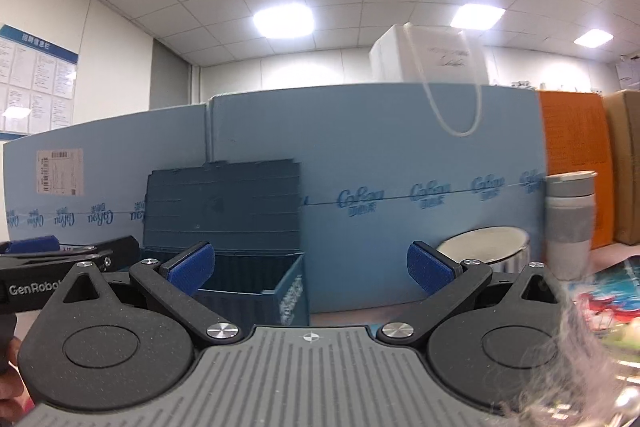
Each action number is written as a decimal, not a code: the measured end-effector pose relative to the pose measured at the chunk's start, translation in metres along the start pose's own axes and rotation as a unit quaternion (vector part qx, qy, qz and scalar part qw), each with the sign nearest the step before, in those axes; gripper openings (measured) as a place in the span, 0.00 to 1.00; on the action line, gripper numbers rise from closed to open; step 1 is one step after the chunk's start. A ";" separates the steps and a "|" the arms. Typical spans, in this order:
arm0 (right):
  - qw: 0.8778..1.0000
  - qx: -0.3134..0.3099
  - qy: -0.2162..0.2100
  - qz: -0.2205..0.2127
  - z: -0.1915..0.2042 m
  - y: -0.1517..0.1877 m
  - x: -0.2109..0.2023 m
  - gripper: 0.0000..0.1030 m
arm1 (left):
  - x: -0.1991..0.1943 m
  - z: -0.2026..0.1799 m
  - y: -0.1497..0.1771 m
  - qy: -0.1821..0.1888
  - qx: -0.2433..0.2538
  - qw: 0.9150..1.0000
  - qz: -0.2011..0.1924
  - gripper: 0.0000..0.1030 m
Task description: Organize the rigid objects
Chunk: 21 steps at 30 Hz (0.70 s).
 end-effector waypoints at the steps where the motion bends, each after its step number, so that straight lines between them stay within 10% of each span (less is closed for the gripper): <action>1: 1.000 0.000 0.003 0.002 -0.003 -0.002 -0.005 1.00 | -0.003 -0.003 -0.002 0.005 -0.003 1.000 -0.002 1.00; 15: 0.990 -0.098 0.079 0.071 -0.085 -0.016 -0.080 1.00 | 0.001 -0.068 -0.016 0.130 -0.011 0.988 0.088 1.00; 21: 0.976 -0.131 0.113 0.134 -0.116 -0.010 -0.102 0.98 | 0.028 -0.088 -0.011 0.205 -0.065 0.950 0.225 1.00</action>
Point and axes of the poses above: each gripper's, at about its wrist camera, not at the fingertips, and x roughly the way its jaws point, z to its left, y to its underside, the point moved 2 cm from there along x, roughly the way its jaws point, and after that the axes turned 2 degrees about -x, right-handed, at the moved point
